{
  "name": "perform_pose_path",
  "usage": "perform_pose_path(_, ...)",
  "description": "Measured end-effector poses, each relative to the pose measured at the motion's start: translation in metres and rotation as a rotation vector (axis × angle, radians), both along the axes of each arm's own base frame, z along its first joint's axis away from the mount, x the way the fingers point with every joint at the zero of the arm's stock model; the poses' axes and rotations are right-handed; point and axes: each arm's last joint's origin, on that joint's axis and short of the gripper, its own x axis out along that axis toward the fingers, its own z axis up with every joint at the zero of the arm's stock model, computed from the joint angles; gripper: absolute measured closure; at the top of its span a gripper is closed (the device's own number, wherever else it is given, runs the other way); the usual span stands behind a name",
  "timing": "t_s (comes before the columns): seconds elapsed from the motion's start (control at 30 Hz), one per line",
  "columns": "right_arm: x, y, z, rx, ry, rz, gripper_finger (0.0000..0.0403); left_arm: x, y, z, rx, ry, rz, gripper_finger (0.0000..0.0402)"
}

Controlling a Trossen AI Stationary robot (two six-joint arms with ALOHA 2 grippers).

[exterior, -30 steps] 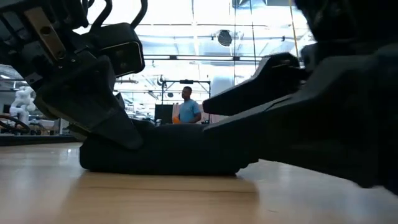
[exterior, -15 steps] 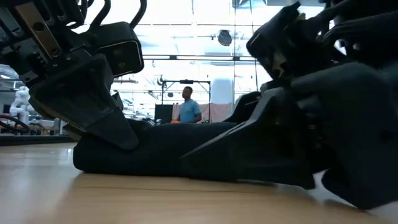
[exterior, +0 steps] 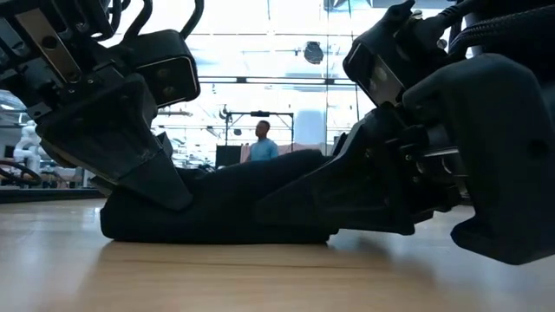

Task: Roll napkin
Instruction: Roll the black napkin

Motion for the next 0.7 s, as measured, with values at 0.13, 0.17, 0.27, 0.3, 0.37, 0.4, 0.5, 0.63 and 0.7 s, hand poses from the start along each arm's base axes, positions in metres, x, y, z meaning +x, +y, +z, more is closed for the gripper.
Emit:
perform_pose_path(0.13,0.0,0.0,0.0,0.0,-0.001,-0.001,0.0337,0.0,0.0,0.001,0.001,0.001,-0.004,0.0279)
perform_pose_path(0.17,0.0,0.0,0.0,0.0,0.0,-0.001,0.0342,-0.001,0.0,0.002,-0.002,0.002,-0.007,0.0265)
perform_pose_path(0.27,0.0,0.0,0.0,-0.003,0.004,-0.002,0.035,-0.002,0.0,0.01,-0.024,-0.003,-0.031,0.0223)
perform_pose_path(0.3,0.0,0.0,0.0,-0.005,0.006,-0.002,0.0352,-0.004,-0.001,0.014,-0.027,-0.009,-0.048,0.0209)
perform_pose_path(0.37,0.0,0.0,0.0,-0.003,0.007,-0.002,0.0352,-0.007,-0.003,0.025,-0.016,-0.038,-0.081,0.0186)
perform_pose_path(0.4,0.0,0.0,-0.001,0.002,0.008,-0.003,0.0352,-0.011,-0.005,0.031,0.006,-0.048,-0.089,0.0175)
perform_pose_path(0.5,0.0,0.0,-0.001,0.027,0.012,-0.001,0.0352,-0.02,-0.009,0.043,0.107,-0.091,-0.048,0.0152)
perform_pose_path(0.63,0.0,0.0,-0.001,0.047,0.017,-0.006,0.0353,-0.031,-0.028,0.051,0.246,-0.239,0.003,0.0137)
perform_pose_path(0.7,0.0,0.0,-0.001,0.057,0.018,-0.009,0.0353,-0.033,-0.036,0.049,0.28,-0.278,0.005,0.0131)
